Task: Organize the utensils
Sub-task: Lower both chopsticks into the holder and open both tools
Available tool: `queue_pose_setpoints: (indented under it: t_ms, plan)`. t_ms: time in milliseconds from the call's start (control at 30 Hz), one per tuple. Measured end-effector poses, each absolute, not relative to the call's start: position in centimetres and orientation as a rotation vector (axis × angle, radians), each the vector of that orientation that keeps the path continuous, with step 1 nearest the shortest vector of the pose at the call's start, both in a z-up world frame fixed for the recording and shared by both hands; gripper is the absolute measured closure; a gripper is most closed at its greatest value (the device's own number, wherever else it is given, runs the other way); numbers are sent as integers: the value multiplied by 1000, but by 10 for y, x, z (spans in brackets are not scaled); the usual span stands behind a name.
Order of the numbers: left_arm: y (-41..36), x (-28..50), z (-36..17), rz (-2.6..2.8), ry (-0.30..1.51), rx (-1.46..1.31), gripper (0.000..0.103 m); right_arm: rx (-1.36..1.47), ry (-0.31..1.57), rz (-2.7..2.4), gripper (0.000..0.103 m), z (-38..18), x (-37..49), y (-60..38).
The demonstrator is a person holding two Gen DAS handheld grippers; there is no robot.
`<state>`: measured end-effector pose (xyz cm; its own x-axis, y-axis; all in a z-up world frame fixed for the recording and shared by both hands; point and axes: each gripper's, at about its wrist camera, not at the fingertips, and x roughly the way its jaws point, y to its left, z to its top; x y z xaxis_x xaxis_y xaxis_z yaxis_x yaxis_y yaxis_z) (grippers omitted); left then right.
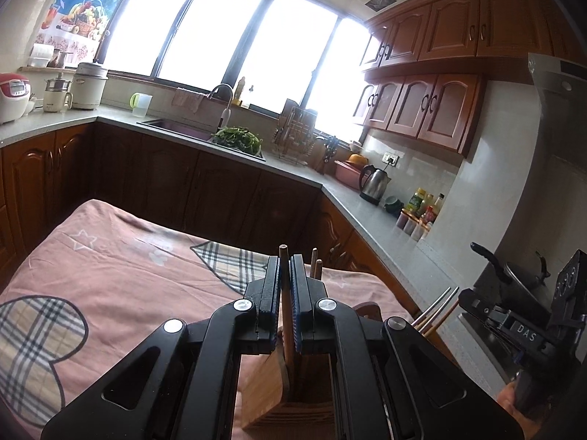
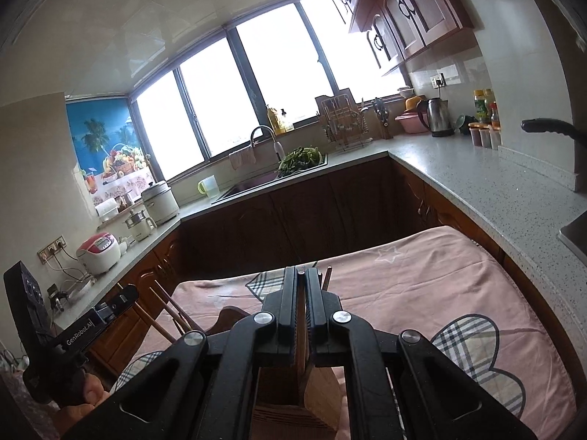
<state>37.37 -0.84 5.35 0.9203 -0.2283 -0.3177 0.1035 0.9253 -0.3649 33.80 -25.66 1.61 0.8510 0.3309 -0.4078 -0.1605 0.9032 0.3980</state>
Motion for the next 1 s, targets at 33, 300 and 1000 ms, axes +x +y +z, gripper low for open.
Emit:
queue_pose_setpoints:
  t_ms: [33, 300, 1000]
  plan:
    - [-10, 375, 51, -177, 372, -344, 98, 364, 499, 265, 99, 13, 339, -256]
    - [-16, 378, 44, -182, 402, -328, 98, 380, 518, 257, 99, 6, 342, -259]
    - [-8, 371, 50, -165, 420, -341, 51, 453, 536, 261, 56, 3, 341, -273]
